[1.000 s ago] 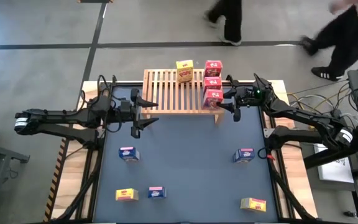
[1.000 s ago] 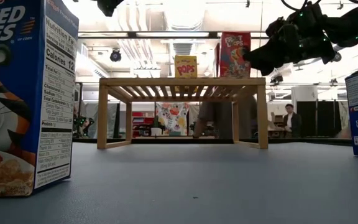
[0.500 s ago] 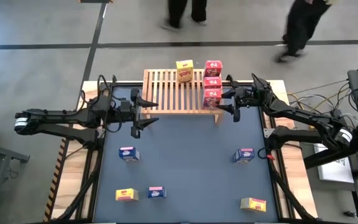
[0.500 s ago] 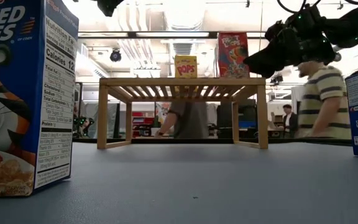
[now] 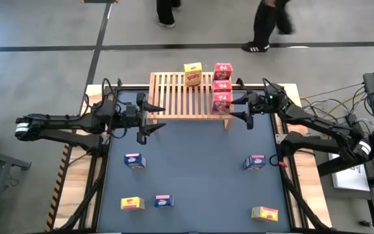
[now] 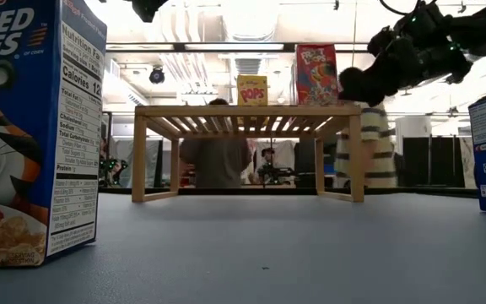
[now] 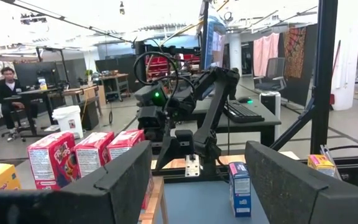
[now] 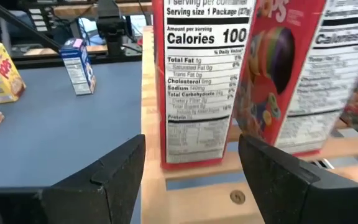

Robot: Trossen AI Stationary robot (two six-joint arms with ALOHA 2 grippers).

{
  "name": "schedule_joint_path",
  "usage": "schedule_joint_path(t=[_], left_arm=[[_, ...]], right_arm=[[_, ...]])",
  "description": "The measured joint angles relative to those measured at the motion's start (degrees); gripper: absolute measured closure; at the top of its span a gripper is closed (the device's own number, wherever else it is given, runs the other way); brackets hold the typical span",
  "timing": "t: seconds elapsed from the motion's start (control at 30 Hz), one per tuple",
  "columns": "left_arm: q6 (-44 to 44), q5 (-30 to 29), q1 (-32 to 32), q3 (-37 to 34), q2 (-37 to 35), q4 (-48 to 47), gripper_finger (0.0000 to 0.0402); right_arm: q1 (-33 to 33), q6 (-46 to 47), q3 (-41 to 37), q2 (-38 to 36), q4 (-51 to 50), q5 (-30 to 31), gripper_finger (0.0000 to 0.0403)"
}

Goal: Stack cereal on shelf
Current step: Put the left yellow cereal box on the shelf aligned with the other yellow cereal box

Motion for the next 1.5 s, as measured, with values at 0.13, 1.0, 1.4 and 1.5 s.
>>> schedule_joint_path(t=[0.13,1.0,1.4,1.5], left_arm=[[0.0,0.0,0.0,0.0,0.0,0.0,0.0159],[-1.6,0.0,0.0,0.1,8.0,5.4,0.0159],[-3.9,0.0,0.0,0.1,9.1,5.6,0.0159],[-6.0,0.0,-0.2,0.1,10.2,5.6,0.0159]], right_arm=[[0.0,-0.3,0.0,-4.0,-4.4,0.6,0.0156],[20.0,8.3,-1.4,-16.1,-7.6,11.1,0.0156],[34.7,11.1,-3.1,-15.9,-5.5,23.2,0.0156],[38.2,11.8,-3.9,-15.9,-5.0,26.6,0.0156]])
